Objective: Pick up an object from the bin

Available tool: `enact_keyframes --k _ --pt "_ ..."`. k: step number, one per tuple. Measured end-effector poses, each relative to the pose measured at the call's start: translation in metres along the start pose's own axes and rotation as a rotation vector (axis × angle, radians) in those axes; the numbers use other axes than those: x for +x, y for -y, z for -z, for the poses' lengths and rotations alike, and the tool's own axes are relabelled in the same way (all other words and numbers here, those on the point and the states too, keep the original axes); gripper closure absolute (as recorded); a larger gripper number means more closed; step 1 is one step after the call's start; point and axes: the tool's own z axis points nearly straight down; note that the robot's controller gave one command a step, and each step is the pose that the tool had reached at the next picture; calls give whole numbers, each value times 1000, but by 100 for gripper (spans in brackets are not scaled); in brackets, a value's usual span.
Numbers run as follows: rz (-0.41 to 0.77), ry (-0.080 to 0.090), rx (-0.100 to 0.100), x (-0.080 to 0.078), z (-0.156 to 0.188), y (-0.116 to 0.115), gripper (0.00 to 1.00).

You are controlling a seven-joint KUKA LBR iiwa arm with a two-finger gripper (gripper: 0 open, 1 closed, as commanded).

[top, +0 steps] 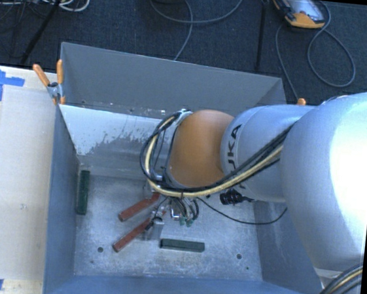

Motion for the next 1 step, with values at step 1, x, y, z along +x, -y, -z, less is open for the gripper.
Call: enact_keyframes --k 1 --pt "0 5 -1 -2 3 0 100"
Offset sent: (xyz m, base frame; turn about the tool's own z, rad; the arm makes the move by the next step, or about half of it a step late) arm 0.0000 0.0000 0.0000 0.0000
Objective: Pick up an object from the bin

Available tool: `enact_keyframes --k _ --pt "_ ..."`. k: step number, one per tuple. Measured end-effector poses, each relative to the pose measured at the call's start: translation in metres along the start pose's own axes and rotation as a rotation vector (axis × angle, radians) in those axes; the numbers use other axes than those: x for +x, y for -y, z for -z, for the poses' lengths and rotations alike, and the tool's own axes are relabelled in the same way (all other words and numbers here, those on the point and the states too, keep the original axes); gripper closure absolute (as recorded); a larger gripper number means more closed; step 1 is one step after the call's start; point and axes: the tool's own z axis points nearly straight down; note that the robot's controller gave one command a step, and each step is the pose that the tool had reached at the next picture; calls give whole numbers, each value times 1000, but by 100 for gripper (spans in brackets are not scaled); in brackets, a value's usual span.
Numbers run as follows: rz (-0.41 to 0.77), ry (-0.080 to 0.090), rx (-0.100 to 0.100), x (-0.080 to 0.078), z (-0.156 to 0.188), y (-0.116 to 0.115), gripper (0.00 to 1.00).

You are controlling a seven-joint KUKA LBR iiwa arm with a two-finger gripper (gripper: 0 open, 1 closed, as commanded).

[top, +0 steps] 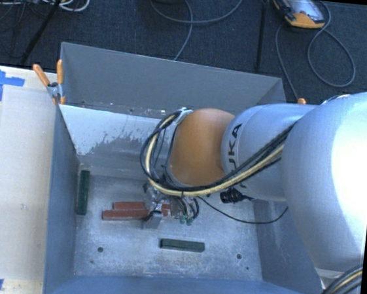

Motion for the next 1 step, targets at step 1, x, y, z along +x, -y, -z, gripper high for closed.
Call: enact_keyframes --k 1 --pt "44 3 0 -22 198 -3 100"
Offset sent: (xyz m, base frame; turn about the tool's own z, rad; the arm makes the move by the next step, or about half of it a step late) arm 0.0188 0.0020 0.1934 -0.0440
